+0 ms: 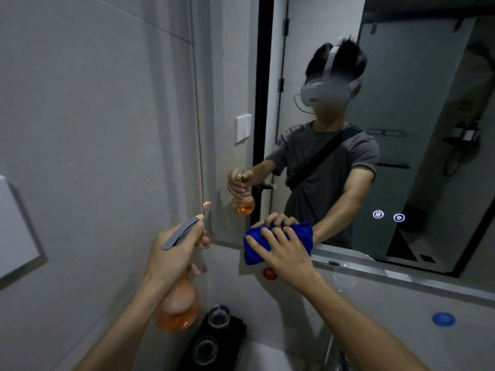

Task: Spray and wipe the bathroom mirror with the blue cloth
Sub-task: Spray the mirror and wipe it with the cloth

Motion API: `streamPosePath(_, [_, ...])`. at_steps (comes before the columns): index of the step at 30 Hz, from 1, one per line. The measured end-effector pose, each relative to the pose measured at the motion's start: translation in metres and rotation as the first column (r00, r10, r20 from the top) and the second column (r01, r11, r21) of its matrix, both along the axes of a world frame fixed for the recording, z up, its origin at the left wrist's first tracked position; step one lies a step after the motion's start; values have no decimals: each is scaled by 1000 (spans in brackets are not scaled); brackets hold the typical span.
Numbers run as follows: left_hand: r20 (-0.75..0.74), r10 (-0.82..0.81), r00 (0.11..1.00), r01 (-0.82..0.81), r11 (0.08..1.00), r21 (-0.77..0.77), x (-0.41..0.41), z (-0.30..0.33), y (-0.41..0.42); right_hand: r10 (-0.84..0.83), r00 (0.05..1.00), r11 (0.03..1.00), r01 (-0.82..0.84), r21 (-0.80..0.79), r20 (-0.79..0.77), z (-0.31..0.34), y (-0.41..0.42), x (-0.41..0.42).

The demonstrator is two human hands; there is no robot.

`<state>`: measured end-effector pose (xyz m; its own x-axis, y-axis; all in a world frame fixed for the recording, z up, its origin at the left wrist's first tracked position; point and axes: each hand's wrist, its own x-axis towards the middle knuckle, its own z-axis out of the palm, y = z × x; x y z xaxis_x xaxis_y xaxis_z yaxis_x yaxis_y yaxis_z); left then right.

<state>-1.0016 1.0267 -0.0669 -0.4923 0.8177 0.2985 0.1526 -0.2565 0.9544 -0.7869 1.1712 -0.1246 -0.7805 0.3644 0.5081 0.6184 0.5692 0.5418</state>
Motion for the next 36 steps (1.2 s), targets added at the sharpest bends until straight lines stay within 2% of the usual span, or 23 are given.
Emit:
streamPosePath(5, [-39,82,996,-85,993,-85,-5,-12,-12,-50,998,999,51,-8,25,4,-3,-2])
streamPosePath(8, [-27,110,994,-112,990,-81,-7,-16,-14,-24,1000,999,24,38,10,16,-2,-7])
streamPosePath(13, [35,53,998,-53,999,3,-9,-8,-12,-14,977,983,53,177,-213,98,7,-48])
streamPosePath(15, [31,39,999,-39,999,15,-10,-3,-11,-9,958,982,63,181,-285,142,11,-71])
streamPosePath(17, [87,26,996,-29,999,38,-12,2,-11,-14,928,983,82,166,-373,179,13,-94])
streamPosePath(21, [123,-4,992,-4,998,65,-18,9,-7,-23,848,981,123,153,-530,198,15,-125])
streamPosePath(24, [127,-7,992,-5,995,97,-19,10,-1,39,883,974,70,214,-467,165,19,-132])
streamPosePath(27, [130,-11,991,-3,994,105,-20,8,5,107,925,977,-31,209,-364,108,20,-135])
streamPosePath(30, [132,-45,990,30,993,114,-24,5,8,122,973,983,-91,160,-194,38,17,-129])
streamPosePath(33, [120,-75,990,59,989,132,-26,2,6,68,997,996,-69,50,22,-14,13,-115])
streamPosePath(36, [104,-97,990,83,988,132,-26,2,3,61,996,998,-60,-12,61,-19,11,-110])
